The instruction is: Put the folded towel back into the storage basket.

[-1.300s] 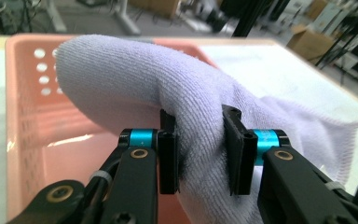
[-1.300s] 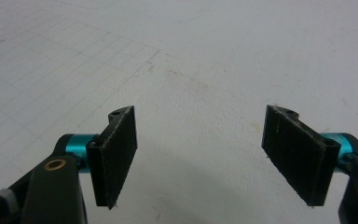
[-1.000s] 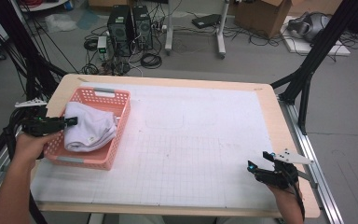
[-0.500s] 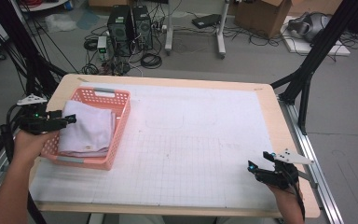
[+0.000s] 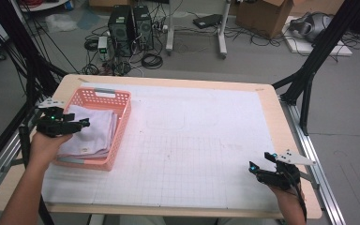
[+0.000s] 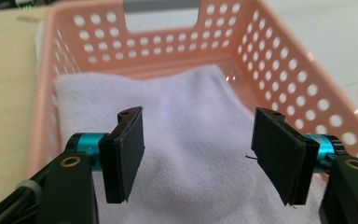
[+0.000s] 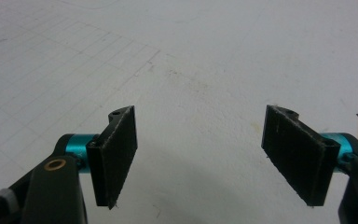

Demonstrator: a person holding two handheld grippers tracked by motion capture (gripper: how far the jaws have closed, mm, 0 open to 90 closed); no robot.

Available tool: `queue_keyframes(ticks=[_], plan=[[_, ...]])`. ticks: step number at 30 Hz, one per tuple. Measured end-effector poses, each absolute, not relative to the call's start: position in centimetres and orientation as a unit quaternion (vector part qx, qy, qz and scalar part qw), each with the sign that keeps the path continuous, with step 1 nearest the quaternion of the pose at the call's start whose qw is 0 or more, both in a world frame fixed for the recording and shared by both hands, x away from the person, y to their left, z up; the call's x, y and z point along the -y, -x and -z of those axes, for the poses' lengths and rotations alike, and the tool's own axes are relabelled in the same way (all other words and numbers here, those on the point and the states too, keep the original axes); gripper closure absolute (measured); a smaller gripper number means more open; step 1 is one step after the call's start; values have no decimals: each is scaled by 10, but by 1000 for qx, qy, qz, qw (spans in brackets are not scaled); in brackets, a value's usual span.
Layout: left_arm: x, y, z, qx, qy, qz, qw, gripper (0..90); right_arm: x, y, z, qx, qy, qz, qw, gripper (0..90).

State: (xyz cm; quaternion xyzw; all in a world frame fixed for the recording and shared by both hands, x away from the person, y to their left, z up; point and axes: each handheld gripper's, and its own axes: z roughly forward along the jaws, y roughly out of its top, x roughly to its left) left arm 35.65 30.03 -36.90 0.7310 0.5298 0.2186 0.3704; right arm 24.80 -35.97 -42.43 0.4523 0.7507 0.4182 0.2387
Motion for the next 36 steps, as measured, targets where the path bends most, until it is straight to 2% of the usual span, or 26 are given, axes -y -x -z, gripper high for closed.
queue_keyframes(ticks=[4, 12, 17, 26, 30, 36], plan=[[-288, -367, 374, -542, -746, -219, 317, 456, 361, -248, 424, -750, -454, -418, 238, 255], [-267, -388, 397, -560, -770, -189, 241, 428, 359, -248, 424, -751, -452, -419, 237, 255], [-261, -394, 403, -561, -770, -183, 244, 406, 361, -247, 423, -749, -453, -421, 237, 255], [-254, -393, 405, -525, -780, -162, 300, 409, 361, -248, 424, -750, -453, -421, 236, 255], [-263, -384, 392, -527, -731, -209, 379, 416, 361, -248, 423, -749, -454, -421, 236, 255], [-287, -360, 368, -508, -642, -266, 508, 365, 360, -248, 423, -748, -452, -424, 237, 254]])
